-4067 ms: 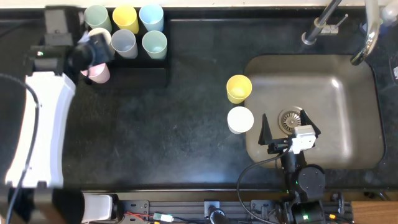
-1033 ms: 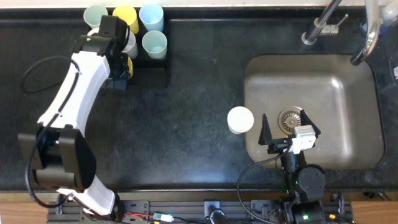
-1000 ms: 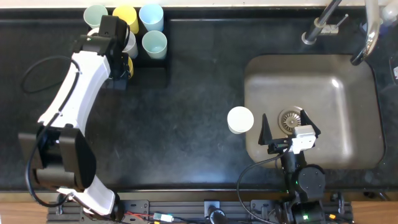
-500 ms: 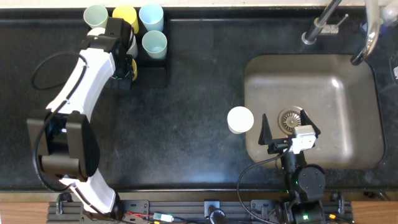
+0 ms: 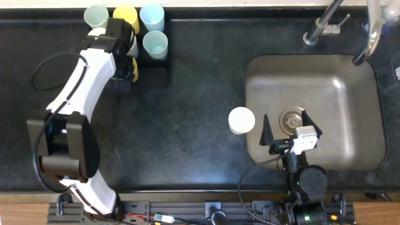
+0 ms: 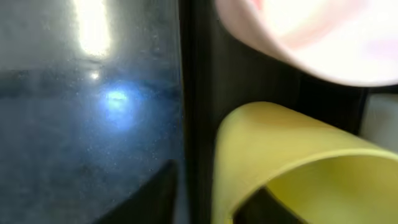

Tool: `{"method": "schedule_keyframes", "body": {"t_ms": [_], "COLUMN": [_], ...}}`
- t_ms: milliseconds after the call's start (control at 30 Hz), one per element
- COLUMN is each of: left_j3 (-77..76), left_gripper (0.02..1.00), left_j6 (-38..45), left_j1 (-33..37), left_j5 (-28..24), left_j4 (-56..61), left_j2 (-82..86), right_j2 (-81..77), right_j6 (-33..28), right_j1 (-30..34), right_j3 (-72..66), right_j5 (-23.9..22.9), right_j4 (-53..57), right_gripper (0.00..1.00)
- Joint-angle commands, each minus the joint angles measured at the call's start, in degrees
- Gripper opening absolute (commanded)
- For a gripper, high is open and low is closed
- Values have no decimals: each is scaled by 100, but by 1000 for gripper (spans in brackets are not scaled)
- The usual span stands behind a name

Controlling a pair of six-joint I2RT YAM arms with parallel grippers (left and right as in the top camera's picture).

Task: Store Cups

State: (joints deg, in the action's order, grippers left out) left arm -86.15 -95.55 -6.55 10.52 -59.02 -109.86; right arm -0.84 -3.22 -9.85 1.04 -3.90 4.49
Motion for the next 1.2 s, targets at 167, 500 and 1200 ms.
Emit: {"method": "schedule_keyframes", "body": {"t_ms": [167, 500, 1200], "left_j3": [39, 190, 7114], "left_gripper": [621, 698, 1000], "left_j6": [-26, 4684, 9556], "left_j1": [7, 11, 407], "left_j5": [433, 1202, -1497], "left_j4": [-195, 1878, 6511], "left_j2": [905, 3259, 9606], "right_j2": [63, 63, 63], "right_j6": [22, 20, 22], "right_j1": [4, 4, 4], "right_j3": [-76, -76, -76], "right_j5": [-17, -17, -17], "right_j4": [-37, -37, -37], "right_gripper": [998, 998, 996]}}
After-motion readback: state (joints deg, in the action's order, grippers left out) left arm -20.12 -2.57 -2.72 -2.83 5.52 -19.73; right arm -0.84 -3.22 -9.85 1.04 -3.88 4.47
